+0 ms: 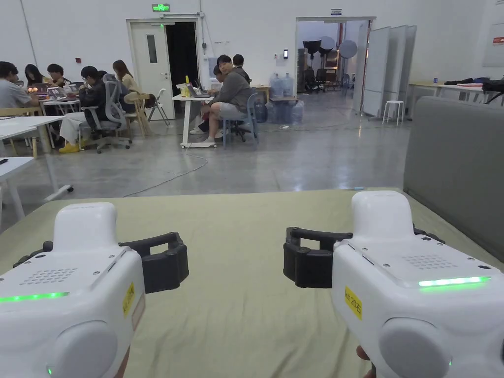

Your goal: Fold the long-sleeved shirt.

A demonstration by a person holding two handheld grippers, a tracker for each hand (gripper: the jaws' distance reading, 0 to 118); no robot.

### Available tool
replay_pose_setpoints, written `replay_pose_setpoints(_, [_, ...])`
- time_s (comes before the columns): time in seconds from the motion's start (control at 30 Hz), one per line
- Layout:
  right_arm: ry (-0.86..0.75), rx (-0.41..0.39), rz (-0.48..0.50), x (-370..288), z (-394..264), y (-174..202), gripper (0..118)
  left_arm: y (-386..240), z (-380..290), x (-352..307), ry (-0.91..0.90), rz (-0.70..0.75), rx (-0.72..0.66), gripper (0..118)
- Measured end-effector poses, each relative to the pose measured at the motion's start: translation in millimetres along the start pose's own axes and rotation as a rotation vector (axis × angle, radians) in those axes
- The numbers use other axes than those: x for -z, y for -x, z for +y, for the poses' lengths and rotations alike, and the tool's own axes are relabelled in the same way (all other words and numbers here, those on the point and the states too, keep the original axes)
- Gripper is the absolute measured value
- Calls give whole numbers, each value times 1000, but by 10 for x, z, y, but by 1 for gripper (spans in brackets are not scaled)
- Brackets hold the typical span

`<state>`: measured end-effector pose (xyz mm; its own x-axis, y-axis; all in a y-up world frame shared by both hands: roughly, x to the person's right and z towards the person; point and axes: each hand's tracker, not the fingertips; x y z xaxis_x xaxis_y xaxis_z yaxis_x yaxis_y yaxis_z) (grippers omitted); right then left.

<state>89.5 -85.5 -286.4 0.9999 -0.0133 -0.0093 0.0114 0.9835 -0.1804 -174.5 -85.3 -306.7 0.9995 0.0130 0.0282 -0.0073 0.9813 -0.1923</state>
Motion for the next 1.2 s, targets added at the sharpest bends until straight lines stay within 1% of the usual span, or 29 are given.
replay_pose_setpoints(0.67, [-2, -19, 10, -26, 3, 83, 118, 47, 11, -28, 5, -5, -11, 118])
replay_pose_setpoints(0.77, [3, -7, 27, -30, -7, 80, 118, 58, 8, -30, 11, -6, -18, 118])
replay_pose_setpoints(1.2, [12, -4, 32, -72, -47, 65, 118, 39, 24, -39, 24, -26, -16, 118])
